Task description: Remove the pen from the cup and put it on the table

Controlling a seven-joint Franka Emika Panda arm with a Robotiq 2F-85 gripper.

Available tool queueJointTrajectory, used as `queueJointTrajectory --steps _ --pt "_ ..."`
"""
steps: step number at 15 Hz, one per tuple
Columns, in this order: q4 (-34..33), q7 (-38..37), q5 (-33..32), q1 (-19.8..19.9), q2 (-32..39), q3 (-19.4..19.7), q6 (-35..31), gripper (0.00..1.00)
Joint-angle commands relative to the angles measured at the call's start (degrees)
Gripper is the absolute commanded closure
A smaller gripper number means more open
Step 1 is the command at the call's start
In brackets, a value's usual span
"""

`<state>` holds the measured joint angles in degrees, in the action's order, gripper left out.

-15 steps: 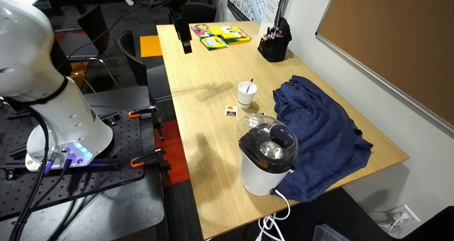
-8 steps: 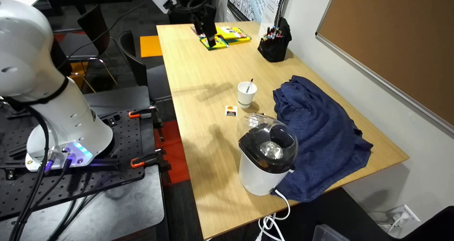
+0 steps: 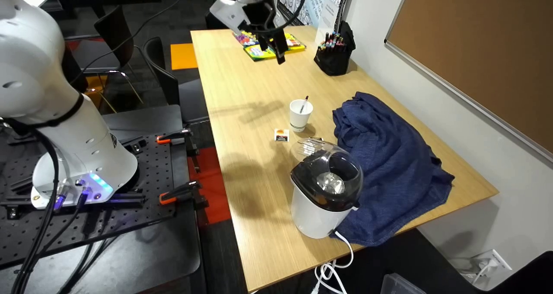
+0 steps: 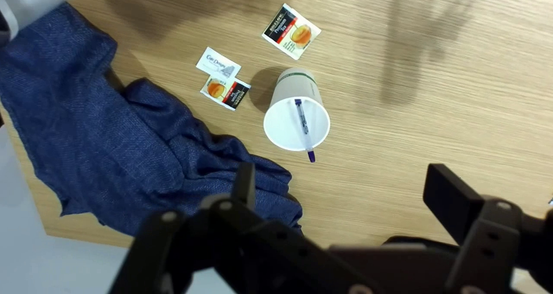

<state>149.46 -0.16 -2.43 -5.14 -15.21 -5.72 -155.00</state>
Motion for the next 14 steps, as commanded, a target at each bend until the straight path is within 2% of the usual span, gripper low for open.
queueJointTrajectory --steps 1,7,14 --pt "-6.43 -1.26 -4.83 1.26 9.12 -1.43 -2.15 0.00" --pt "-14.47 -7.15 -12.38 0.85 19.95 -0.07 -3.81 0.00" --pt "-21.86 -6.81 -10.63 -0.84 29.79 2.16 -2.08 0.00"
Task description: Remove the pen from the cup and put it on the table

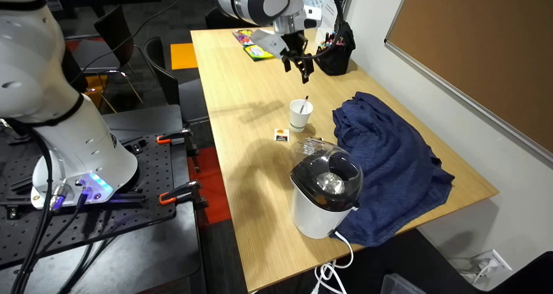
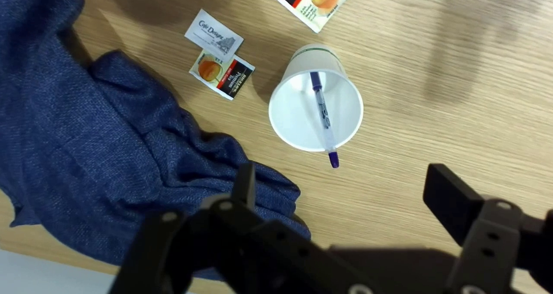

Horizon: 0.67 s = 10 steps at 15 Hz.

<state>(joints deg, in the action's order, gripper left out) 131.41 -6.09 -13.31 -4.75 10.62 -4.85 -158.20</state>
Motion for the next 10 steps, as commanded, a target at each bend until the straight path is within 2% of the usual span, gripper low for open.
queueJointTrajectory --steps 1,6,7,10 --pt "-4.42 -0.73 0.62 -1.39 5.16 1.55 1.37 0.00" --pt "-5.14 1.35 3.70 -1.13 8.32 0.89 3.45 0.00" --pt "-3.87 0.88 2.66 -1.40 7.82 1.68 0.76 0.00" --pt "-4.04 0.86 3.20 -1.53 8.52 1.64 1.27 0.00"
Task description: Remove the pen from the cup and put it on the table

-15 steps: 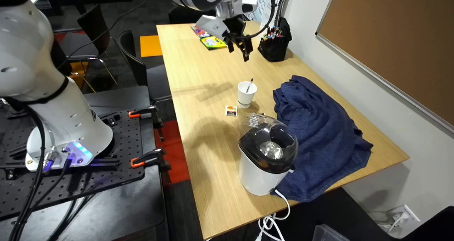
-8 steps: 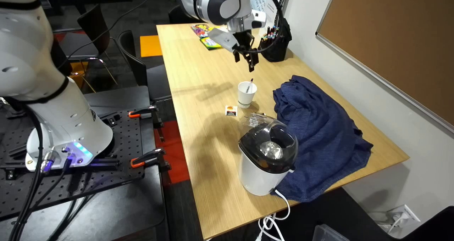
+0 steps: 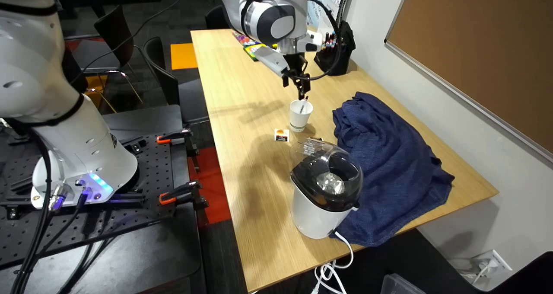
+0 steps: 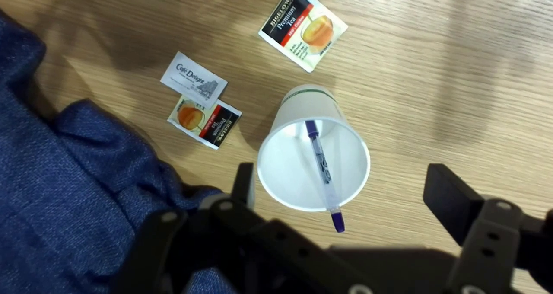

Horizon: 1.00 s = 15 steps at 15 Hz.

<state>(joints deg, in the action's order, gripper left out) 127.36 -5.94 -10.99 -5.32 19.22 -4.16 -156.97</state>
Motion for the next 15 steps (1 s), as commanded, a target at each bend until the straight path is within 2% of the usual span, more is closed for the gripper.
queueJointTrajectory --steps 1,8,9,10,15 --pt "-0.05 0.70 0.89 -0.98 -0.08 0.94 0.12 0.00" --pt "-1.41 -0.66 -0.72 -2.62 2.32 2.77 -4.77 0.00" --pt "-1.80 -0.50 -0.42 -2.84 2.97 2.84 -5.13 0.03" --pt "-2.07 -0.21 -0.16 -2.97 3.56 2.77 -5.54 0.12" --pt "-3.86 -1.57 -1.06 -5.32 6.02 4.77 -5.31 0.42"
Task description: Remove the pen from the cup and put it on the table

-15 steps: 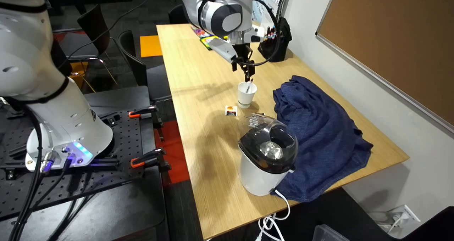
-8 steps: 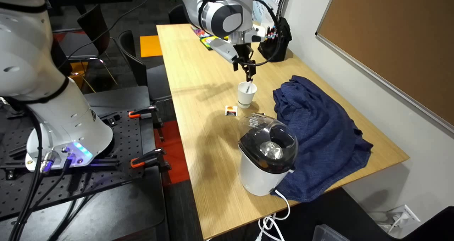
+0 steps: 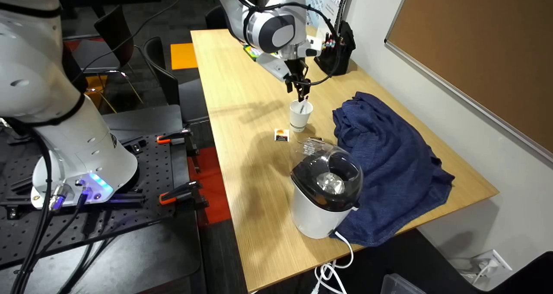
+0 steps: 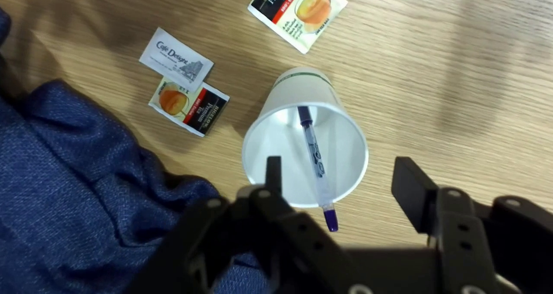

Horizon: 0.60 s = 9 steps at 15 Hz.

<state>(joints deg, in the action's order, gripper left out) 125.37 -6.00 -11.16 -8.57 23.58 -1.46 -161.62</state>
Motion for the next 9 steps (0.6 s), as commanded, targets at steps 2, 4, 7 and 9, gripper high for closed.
queueJointTrajectory --steps 2,4,7,9 --pt "-2.35 -1.67 -0.88 -2.75 2.16 2.83 -0.68 0.42" --pt "-2.92 -1.59 -0.75 -3.15 2.67 3.31 -0.62 0.37" --pt "-3.99 -0.98 -0.19 -3.01 3.65 3.24 -0.35 0.40" --pt "-4.77 -0.60 0.21 -2.72 4.44 2.98 -0.24 0.47"
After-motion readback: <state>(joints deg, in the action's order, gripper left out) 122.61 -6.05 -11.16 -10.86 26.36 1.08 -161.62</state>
